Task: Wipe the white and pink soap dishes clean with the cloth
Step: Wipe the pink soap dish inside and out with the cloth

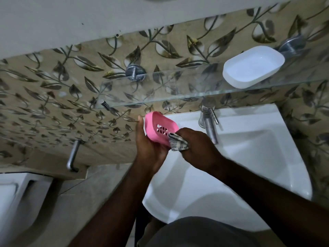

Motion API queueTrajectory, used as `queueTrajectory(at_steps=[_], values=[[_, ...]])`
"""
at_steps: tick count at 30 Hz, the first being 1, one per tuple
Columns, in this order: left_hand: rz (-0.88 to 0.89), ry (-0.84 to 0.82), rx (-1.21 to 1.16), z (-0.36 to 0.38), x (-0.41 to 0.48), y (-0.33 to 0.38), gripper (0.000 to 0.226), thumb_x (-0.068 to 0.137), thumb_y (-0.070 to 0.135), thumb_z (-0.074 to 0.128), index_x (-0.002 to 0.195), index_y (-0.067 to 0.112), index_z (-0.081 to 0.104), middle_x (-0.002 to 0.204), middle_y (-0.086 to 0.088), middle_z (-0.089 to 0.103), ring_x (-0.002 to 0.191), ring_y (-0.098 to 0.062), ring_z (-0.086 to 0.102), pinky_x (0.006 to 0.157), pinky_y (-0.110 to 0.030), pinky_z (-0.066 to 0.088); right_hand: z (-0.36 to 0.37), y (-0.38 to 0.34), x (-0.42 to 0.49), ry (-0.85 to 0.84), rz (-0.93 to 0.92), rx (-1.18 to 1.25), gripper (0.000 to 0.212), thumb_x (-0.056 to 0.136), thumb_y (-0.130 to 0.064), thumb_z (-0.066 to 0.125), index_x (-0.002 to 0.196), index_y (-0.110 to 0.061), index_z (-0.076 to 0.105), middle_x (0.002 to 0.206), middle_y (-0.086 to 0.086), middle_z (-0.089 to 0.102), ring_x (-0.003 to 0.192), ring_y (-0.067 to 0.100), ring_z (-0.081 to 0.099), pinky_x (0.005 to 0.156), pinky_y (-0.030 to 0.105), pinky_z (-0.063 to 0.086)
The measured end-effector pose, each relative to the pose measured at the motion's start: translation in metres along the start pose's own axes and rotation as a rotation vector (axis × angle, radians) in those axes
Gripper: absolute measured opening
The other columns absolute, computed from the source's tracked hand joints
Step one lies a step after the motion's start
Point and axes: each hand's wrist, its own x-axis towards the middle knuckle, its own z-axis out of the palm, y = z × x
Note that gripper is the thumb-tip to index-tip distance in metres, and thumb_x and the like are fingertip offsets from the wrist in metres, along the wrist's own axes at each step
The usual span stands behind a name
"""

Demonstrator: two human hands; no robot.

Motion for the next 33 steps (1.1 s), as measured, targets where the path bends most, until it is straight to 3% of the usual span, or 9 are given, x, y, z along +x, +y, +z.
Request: queueTrajectory(at_steps=[4,7,9,13,17,21,25,29,33], values=[[0.217,0.103,0.157,0.004,-0.001,-0.01,0.111,0.049,0.071,0.076,0.134,0.004,0.052,0.107,-0.019,0.064,0.107,-0.03,0.058,0.1,-0.041,0.041,0.006,-0.024,-0.007,-0.042,0.016,0.134,0.015,0.077,-0.014,0.061,0.09,-0.022,0.061,0.079,0.001,0.067,0.071,0.028,0.061,0.06,0.031,0.045],[0.27,0.0,0.184,-0.001,-0.002,-0.014,0.106,0.052,0.077,0.07,0.128,0.006,0.056,0.112,-0.022,0.063,0.116,-0.037,0.055,0.099,-0.048,0.039,0.008,-0.035,-0.013,-0.032,0.096,0.302,0.024,0.084,-0.014,0.061,0.08,-0.035,0.051,0.057,-0.011,0.05,0.046,0.008,0.046,0.05,0.018,0.036],[0.269,0.008,0.212,-0.002,-0.005,-0.02,0.105,0.053,0.08,0.067,0.129,0.007,0.056,0.11,-0.021,0.065,0.114,-0.036,0.056,0.093,-0.047,0.042,0.01,-0.041,-0.014,0.023,0.159,0.433,0.027,0.086,-0.014,0.061,0.074,-0.036,0.05,0.054,-0.008,0.053,0.041,0.011,0.052,0.044,0.021,0.041],[0.205,0.1,0.232,-0.001,-0.004,-0.017,0.089,0.067,0.077,0.054,0.121,0.007,0.06,0.093,-0.017,0.068,0.094,-0.031,0.066,0.087,-0.045,0.049,0.015,-0.046,-0.022,0.027,0.134,0.447,0.02,0.082,-0.011,0.061,0.09,-0.029,0.061,0.065,-0.008,0.061,0.054,0.012,0.059,0.052,0.027,0.05],[0.04,0.082,0.169,-0.001,0.001,-0.003,0.077,0.081,0.071,0.038,0.113,0.006,0.062,0.087,-0.016,0.069,0.085,-0.03,0.066,0.078,-0.039,0.053,0.009,-0.018,-0.024,0.008,-0.115,0.152,0.044,0.079,-0.005,0.058,0.118,-0.024,0.062,0.115,-0.004,0.067,0.101,0.018,0.064,0.086,0.032,0.053],[-0.036,0.062,0.13,0.005,0.002,-0.001,0.077,0.082,0.072,0.039,0.11,0.004,0.065,0.087,-0.019,0.067,0.082,-0.031,0.065,0.081,-0.04,0.053,0.006,-0.01,-0.014,0.045,-0.08,0.097,0.035,0.077,-0.01,0.055,0.107,-0.023,0.066,0.102,-0.004,0.069,0.089,0.021,0.065,0.075,0.039,0.054],[-0.014,0.064,0.138,0.007,0.001,-0.005,0.075,0.082,0.069,0.041,0.109,0.003,0.064,0.09,-0.017,0.067,0.084,-0.03,0.065,0.083,-0.04,0.052,0.012,-0.037,-0.026,0.034,0.152,0.432,0.033,0.073,-0.006,0.056,0.097,-0.025,0.067,0.071,-0.01,0.064,0.058,0.008,0.06,0.055,0.02,0.049],[-0.061,0.066,0.076,0.007,0.0,-0.006,0.071,0.069,0.064,0.058,0.108,0.005,0.067,0.093,-0.013,0.067,0.083,-0.025,0.062,0.079,-0.037,0.048,0.01,-0.016,-0.03,0.031,-0.09,0.185,0.04,0.077,-0.005,0.056,0.112,-0.021,0.068,0.109,-0.007,0.069,0.095,0.012,0.066,0.082,0.027,0.054],[-0.089,0.06,0.062,0.005,0.002,-0.008,0.071,0.069,0.063,0.058,0.109,0.005,0.066,0.087,-0.013,0.068,0.082,-0.026,0.063,0.079,-0.037,0.049,0.005,0.01,-0.022,0.037,-0.169,-0.036,0.045,0.073,-0.005,0.049,0.109,-0.024,0.068,0.11,-0.004,0.07,0.092,0.026,0.066,0.074,0.04,0.055]])
